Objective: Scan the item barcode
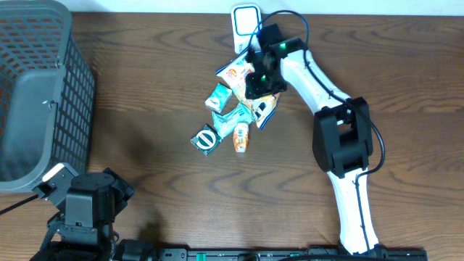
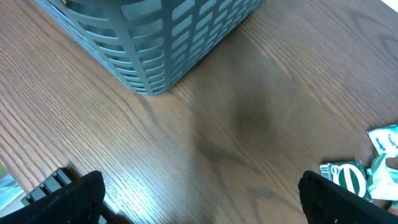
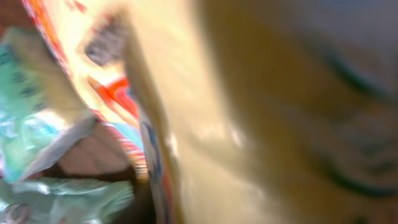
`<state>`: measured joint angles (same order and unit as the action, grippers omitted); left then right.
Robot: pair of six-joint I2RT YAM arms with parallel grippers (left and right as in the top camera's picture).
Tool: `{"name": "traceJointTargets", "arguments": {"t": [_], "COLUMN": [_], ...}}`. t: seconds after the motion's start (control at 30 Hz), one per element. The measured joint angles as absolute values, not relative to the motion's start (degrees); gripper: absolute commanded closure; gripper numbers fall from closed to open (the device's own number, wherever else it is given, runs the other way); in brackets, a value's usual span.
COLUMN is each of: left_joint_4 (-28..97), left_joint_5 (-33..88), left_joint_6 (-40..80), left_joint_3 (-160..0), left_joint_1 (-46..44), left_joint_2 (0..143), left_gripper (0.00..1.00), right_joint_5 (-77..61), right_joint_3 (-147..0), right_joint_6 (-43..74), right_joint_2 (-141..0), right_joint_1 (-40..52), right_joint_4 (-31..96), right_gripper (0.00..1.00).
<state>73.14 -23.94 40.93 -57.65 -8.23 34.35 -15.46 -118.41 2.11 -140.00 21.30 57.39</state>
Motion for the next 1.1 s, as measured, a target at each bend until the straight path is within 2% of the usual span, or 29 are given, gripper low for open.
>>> {"name": "traceJointTargets", "arguments": {"t": [0.27, 0.43, 0.7, 0.93, 1.1], "left_joint_4": [73.1, 73.1, 73.1, 73.1, 73.1], "left_joint_5": [-24.0, -24.0, -23.9, -24.0, -23.9], "left_joint_6": [40.9, 40.9, 40.9, 40.9, 40.9], "left_joint_3": [-57.6, -57.6, -57.6, -57.6, -57.6], "left_joint_1": [-8.2, -8.2, -8.2, -8.2, -8.2], "left_joint_2": [34.3, 34.3, 34.3, 34.3, 34.3], "left_gripper": [0.02, 0.02, 0.02, 0.02, 0.03], "right_joint_5": [-15.6, -21.3, -30.9, -32.6, -32.7], "right_joint_3": [-118.9, -120.7, -123.3, -124.1, -124.1], "right_joint_6": [6.2, 9.1, 17.9, 28.8, 35.6], "right_joint_2": [-138.5, -138.2, -131.9, -132.7, -136.2], "right_joint_1": [22.5, 20.5, 13.9, 13.4, 13.8], "right_joint_4": [58.2, 57.6, 40.0, 23.2, 20.6], "right_gripper": [0.99, 0.99, 0.99, 0.99, 0.99]}}
